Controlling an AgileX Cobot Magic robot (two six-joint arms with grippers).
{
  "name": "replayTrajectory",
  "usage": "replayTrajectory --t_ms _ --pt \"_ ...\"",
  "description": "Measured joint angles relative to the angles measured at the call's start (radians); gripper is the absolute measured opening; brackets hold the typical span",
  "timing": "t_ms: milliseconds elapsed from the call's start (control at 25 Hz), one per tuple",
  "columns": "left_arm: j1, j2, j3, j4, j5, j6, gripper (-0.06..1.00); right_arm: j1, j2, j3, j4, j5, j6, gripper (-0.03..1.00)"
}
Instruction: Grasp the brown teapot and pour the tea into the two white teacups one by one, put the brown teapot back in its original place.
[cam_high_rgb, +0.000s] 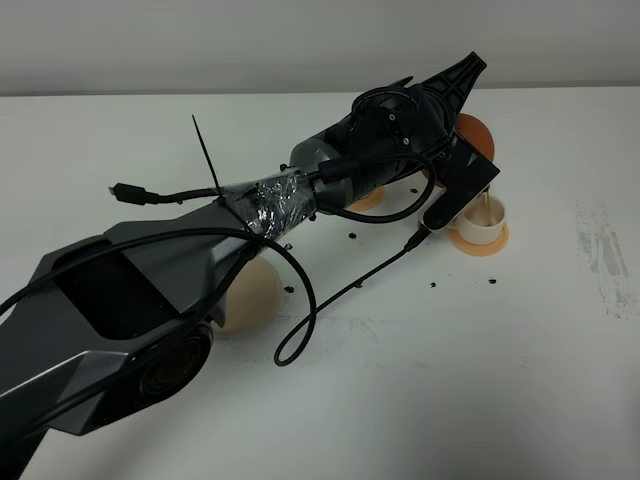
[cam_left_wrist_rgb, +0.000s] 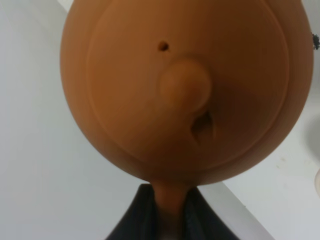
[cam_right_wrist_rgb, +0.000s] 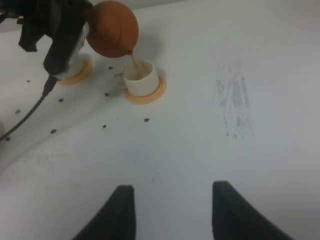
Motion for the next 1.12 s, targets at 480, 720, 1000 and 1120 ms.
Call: replayTrajectory --t_ms 480,720,1000,1120 --pt "0.000 0.001 0.000 0.037 -0.006 0.088 0.12 0.000 0.000 0.000 0.000 0.000 0.000 0.38" --pt "-0.005 0.007 0.000 0.055 -0.015 0.088 0.12 0.000 0.000 0.000 0.000 0.000 0.000 0.38" --pt "-0.018 0.015 0.000 0.092 -0.023 0.088 0.12 0.000 0.000 0.000 0.000 0.000 0.000 0.38" --pt "-0.020 0.015 0.000 0.110 -0.029 0.088 0.12 0.000 0.000 0.000 0.000 0.000 0.000 0.38"
